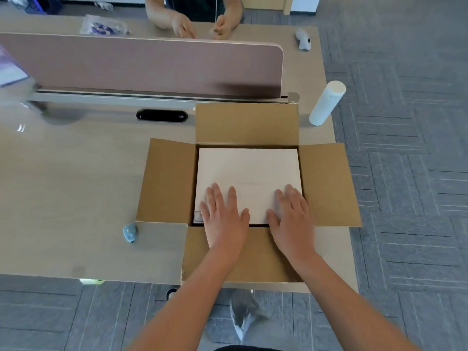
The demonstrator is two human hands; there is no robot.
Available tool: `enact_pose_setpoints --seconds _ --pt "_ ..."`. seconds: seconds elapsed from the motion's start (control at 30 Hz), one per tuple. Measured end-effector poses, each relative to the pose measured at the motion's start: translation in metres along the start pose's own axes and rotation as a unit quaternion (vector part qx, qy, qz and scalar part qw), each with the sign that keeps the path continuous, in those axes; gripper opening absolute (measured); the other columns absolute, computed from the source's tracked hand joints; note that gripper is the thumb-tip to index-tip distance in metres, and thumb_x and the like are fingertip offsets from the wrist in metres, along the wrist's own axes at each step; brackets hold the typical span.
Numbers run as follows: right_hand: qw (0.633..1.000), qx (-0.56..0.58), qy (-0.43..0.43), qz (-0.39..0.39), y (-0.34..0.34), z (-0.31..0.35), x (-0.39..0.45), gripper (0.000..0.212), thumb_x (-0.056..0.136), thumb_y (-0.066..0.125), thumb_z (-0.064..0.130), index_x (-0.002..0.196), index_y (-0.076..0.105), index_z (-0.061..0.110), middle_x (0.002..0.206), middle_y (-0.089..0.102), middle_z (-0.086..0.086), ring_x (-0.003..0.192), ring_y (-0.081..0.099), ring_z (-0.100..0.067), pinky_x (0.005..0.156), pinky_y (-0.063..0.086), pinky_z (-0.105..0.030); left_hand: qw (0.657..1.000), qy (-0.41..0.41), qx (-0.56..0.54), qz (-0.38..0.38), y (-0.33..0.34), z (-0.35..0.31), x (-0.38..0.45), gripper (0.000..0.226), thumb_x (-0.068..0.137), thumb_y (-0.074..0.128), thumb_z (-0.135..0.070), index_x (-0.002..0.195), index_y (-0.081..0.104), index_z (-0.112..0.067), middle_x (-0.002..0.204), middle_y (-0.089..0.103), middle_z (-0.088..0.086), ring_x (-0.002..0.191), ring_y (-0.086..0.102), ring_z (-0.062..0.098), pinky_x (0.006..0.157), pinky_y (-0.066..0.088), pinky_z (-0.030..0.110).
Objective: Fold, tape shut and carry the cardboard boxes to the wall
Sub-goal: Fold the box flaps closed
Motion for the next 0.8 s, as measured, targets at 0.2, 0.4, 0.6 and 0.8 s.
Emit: enact_pose_setpoints --seconds 0.2,0.4,0.6,0.8 --pt "0.997 -0.058 -0.029 0.032 0.014 -0.003 -0.004 0.064 0.11 0.019 0.046 0.168 0.008 0.021 0.176 -0.003 -0.007 0.162 -0.004 -0.024 0.131 0.009 -0.045 0.999 0.031 0.04 -0.017 0.016 0.013 -0.002 0.072 0.106 0.011 -0.061 0.164 -0.014 -0.027 0.169 -0.026 0.012 0.155 -0.027 0.03 0.128 -0.008 0.051" --pt "0.996 -0.072 -0.042 0.035 0.017 -0.008 -0.001 0.066 0.108 0.007 0.048 0.168 -0.002 0.022 0.175 -0.011 -0.008 0.162 -0.01 -0.024 0.131 0.006 -0.046 0.998 0.032 0.053 -0.006 0.017 0.014 0.002 0.073 0.105 0.009 -0.062 0.163 -0.019 -0.027 0.167 -0.031 0.012 0.154 -0.031 0.029 0.128 -0.01 0.051" --pt "0.996 -0.068 -0.033 0.047 0.017 -0.005 0.002 0.068 0.107 0.003 0.049 0.168 -0.004 0.021 0.174 -0.013 -0.008 0.161 -0.011 -0.025 0.131 0.005 -0.046 0.998 0.031 0.06 -0.001 0.017 0.013 0.007 0.073 0.105 0.007 -0.062 0.162 -0.022 -0.027 0.167 -0.033 0.012 0.153 -0.032 0.029 0.128 -0.01 0.052" --pt "0.999 0.024 -0.028 0.039 -0.01 -0.011 0.007 0.067 0.107 0.047 0.04 0.166 0.022 0.019 0.175 0.008 -0.008 0.162 -0.002 -0.025 0.132 0.007 -0.045 0.998 0.027 0.061 -0.008 0.02 0.011 0.002 0.073 0.105 0.006 -0.061 0.162 -0.021 -0.025 0.167 -0.03 0.014 0.155 -0.029 0.031 0.128 -0.007 0.053"
Point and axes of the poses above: each hand's wrist, its own x-axis towards the middle knuckle, its own y-axis out of the palm, z = x × y, the point moved 2 cm from there along x, towards the middle knuckle
